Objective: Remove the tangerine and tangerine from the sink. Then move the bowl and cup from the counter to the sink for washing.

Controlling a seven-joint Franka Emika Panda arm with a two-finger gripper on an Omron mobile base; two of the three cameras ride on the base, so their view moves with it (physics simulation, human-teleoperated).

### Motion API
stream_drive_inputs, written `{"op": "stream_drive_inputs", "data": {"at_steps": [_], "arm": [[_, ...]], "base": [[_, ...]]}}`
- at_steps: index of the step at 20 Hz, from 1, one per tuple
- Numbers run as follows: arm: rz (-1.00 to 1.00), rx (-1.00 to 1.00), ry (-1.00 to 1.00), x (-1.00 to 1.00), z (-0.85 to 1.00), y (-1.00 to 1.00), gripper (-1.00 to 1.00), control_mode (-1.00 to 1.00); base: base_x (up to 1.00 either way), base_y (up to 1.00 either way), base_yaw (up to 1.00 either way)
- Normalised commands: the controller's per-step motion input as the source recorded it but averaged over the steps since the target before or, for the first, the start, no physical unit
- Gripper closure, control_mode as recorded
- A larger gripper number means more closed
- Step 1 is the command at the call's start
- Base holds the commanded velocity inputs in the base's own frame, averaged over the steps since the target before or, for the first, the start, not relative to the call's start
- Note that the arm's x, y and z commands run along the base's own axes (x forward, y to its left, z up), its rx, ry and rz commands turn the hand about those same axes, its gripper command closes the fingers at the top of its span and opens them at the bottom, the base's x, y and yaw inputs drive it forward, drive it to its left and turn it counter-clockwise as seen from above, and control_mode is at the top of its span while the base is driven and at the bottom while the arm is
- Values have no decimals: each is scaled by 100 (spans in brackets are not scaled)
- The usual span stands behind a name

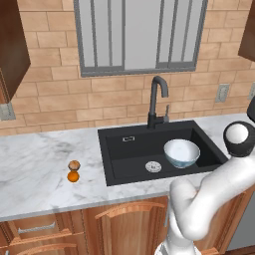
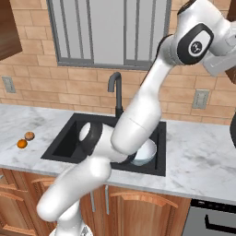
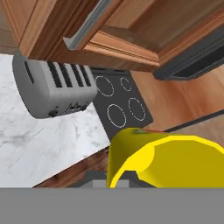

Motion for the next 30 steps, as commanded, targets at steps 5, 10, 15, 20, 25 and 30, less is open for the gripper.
{"op": "stream_drive_inputs", "data": {"at_steps": [5, 10, 15, 20, 25, 30], "arm": [[4, -45, -7, -32, -7, 44, 100, -100], [3, -37, 0, -22, -5, 36, 100, -100], [2, -30, 0, -16, -2, 41, 100, -100], [1, -16, 1, -8, 0, 34, 100, -100], [0, -8, 4, -10, 0, 29, 100, -100], [0, 0, 15, -14, 3, 20, 100, -100]], "base": [[0, 0, 0], [0, 0, 0], [0, 0, 0], [0, 0, 0], [0, 0, 0], [0, 0, 0]]}}
